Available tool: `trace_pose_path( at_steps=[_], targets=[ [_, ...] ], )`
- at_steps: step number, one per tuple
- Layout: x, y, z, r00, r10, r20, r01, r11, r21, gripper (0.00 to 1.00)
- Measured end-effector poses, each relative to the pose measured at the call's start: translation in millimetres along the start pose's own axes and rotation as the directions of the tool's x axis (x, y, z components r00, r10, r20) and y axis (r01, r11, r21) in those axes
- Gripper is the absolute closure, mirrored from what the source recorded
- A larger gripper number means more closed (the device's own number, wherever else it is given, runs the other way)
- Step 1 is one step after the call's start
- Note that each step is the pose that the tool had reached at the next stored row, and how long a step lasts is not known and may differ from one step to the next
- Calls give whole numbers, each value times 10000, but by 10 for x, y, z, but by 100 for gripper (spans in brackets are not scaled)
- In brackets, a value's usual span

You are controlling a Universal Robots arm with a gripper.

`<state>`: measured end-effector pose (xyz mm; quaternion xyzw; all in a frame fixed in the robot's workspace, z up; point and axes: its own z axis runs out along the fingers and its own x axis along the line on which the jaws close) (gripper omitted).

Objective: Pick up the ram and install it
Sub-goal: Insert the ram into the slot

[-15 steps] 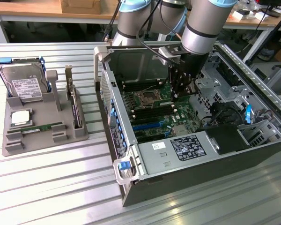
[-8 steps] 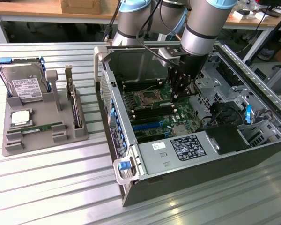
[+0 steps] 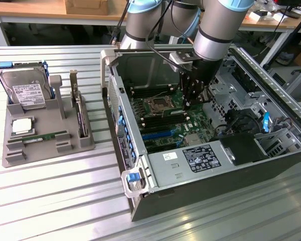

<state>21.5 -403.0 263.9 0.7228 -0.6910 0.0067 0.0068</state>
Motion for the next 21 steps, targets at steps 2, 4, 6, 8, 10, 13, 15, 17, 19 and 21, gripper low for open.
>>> trace_pose_path(
  at_steps=[2,4,6,8,10,13,15,17,19,21],
  targets=[
    [0,0,6,10000,0,0,0,10000,0,88],
    [0,0,18,10000,0,-1,0,10000,0,88],
    [0,0,26,10000,0,-1,0,10000,0,88],
    [-1,0,34,10000,0,0,0,10000,0,88],
    [-1,0,40,10000,0,0,0,10000,0,88],
    [-1,9,45,10000,1,-1,-1,10000,0,88],
    [-2,31,48,10000,0,-1,0,10000,0,88],
    [-4,64,54,10000,1,0,-1,10000,0,88],
    [-5,86,62,10000,0,1,0,10000,0,88],
    [-8,147,80,10000,-1,0,1,10000,0,88]
  ],
)
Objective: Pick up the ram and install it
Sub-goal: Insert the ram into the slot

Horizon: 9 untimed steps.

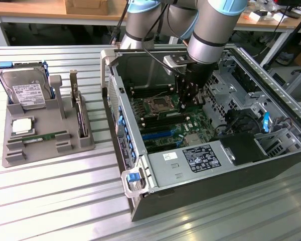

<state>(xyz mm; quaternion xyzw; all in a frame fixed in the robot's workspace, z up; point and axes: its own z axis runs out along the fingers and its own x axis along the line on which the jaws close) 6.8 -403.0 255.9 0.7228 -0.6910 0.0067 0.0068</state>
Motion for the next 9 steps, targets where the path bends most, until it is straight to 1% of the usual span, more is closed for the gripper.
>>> trace_pose_path(
  at_steps=[1,9],
  targets=[
    [-2,45,6,10000,1,-2,-1,10000,-1,88],
    [-7,137,59,10000,31,-6,-31,10000,-1,88]
  ],
)
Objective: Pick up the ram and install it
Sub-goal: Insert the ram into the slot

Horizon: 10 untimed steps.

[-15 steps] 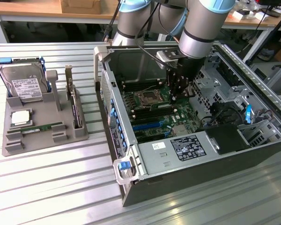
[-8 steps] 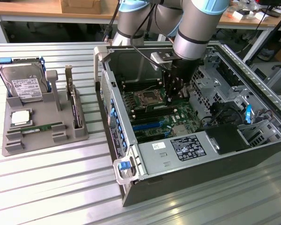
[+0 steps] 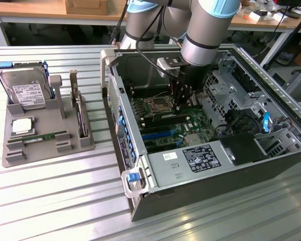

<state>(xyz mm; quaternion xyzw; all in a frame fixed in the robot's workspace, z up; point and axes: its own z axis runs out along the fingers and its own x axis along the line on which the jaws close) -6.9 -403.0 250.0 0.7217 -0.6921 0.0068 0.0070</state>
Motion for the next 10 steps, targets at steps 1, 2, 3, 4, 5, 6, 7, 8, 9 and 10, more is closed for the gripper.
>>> trace_pose_path(
  at_steps=[1,2,3,4,5,6,7,8,9,10],
  targets=[
    [0,11,5,10000,7,-1,-7,10000,-1,88],
    [-2,35,18,10000,34,0,-34,10000,0,88],
    [-2,39,25,10000,78,-4,-78,10000,-1,88],
    [-3,45,34,9999,155,-7,-155,9999,-3,88],
    [-3,50,39,9998,186,-9,-186,9998,-4,88],
    [-3,57,45,9998,190,-10,-190,9998,-4,88],
    [-4,67,51,9998,190,-10,-190,9998,-4,88],
    [-5,83,60,9998,190,-9,-190,9998,-3,88],
    [-6,101,70,9998,190,-9,-190,9998,-3,88],
    [-7,120,91,9998,190,-9,-190,9998,-4,88]
  ],
)
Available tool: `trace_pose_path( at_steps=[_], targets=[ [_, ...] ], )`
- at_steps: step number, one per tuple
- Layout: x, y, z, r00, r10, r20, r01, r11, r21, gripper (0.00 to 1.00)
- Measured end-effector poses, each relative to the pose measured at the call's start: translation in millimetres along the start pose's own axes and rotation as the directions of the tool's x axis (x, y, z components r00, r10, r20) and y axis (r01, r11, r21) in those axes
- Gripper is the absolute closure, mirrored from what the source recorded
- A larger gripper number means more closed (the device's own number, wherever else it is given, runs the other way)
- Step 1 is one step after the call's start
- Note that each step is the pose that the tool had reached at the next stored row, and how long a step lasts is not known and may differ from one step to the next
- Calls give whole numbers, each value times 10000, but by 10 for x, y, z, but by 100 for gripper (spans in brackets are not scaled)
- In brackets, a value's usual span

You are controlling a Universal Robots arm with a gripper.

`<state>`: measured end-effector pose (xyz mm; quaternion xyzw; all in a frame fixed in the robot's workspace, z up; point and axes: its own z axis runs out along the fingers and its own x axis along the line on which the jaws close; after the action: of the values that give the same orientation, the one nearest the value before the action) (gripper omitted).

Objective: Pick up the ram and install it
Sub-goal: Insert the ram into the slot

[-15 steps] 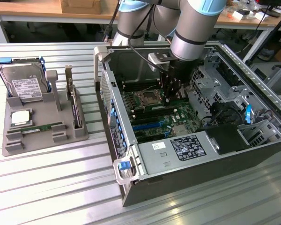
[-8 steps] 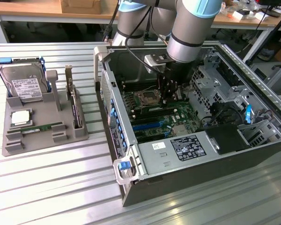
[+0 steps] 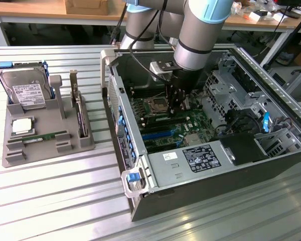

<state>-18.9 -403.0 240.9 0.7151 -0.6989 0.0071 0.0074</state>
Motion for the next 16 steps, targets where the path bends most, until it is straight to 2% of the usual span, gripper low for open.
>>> trace_pose_path(
  at_steps=[6,12,16],
  targets=[
    [-13,7,58,10000,1,-2,-1,10000,-1,88],
    [-15,59,61,10000,0,0,0,10000,2,88],
    [-15,62,70,10000,0,-2,0,10000,1,88]
  ],
)
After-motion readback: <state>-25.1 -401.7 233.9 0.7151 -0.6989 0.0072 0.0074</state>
